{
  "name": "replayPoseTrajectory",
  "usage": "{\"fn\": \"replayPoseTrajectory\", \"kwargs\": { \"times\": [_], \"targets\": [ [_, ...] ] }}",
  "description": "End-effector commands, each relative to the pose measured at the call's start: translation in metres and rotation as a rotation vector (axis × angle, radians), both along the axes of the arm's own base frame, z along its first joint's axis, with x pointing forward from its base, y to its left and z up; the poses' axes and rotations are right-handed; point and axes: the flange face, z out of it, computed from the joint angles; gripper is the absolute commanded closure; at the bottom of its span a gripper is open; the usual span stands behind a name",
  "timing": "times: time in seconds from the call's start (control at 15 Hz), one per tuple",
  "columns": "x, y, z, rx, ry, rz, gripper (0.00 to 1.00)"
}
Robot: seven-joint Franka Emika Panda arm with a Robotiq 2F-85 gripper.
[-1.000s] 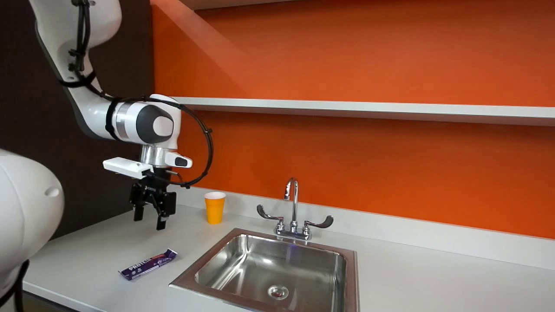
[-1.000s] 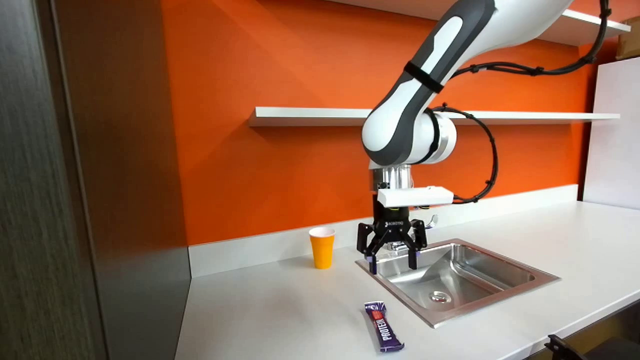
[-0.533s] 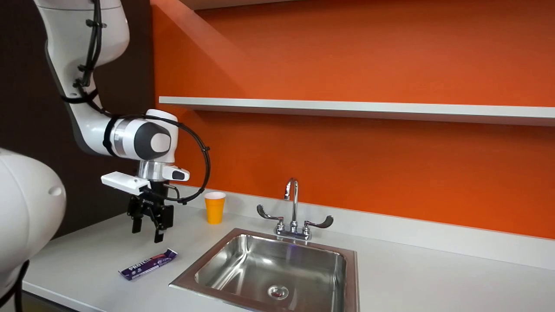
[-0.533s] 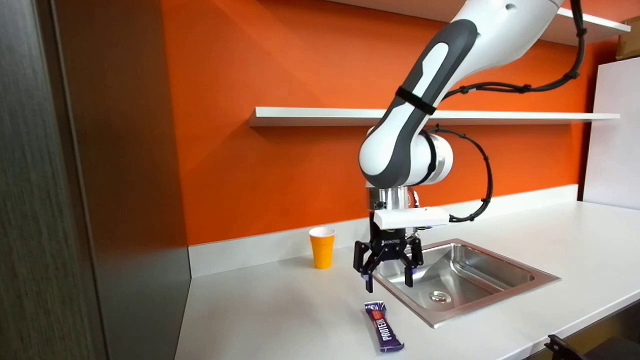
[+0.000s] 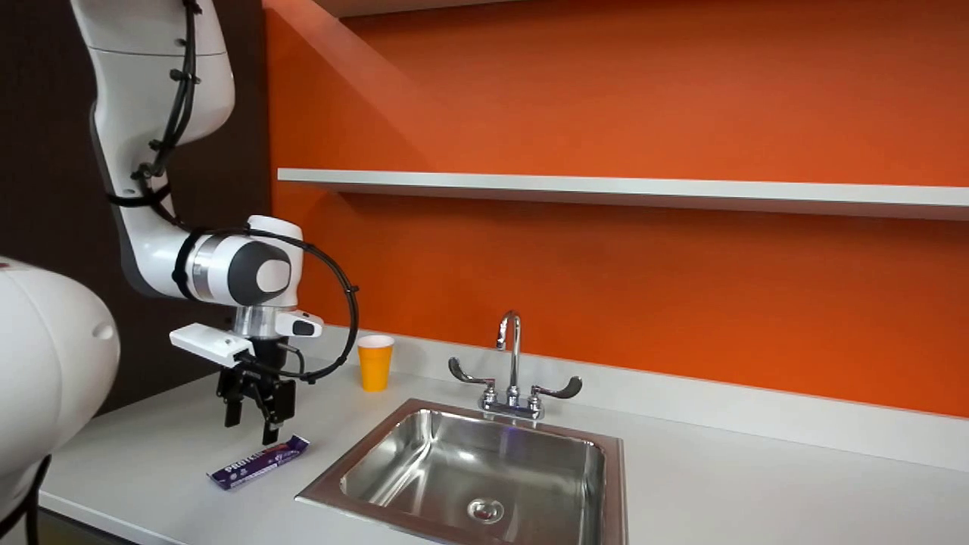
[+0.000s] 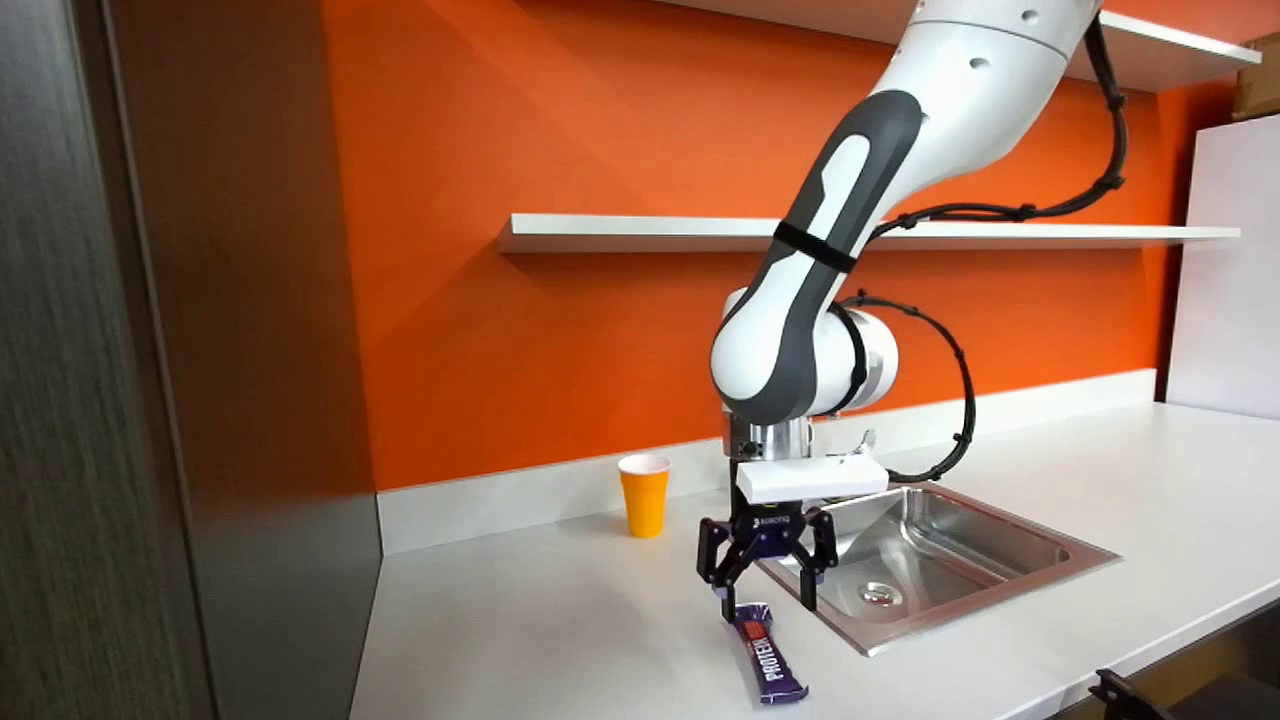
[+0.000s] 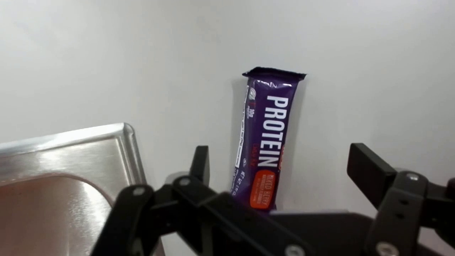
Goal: Put the blue packet inside the sink
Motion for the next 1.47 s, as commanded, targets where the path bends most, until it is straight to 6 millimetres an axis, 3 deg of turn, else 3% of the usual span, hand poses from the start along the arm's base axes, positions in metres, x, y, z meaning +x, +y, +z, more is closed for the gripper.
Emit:
{"fn": "replayPoseTrajectory", "kwargs": {
  "times": [0.0, 0.73, 1.4],
  "targets": [
    [-0.002, 0.004, -0.013, -0.016, -0.007, -0.017, 0.00],
    [-0.001, 0.003, -0.035, -0.038, -0.019, -0.032, 0.00],
    [0.006, 0.001, -0.042, -0.048, -0.024, -0.057, 0.00]
  ]
}}
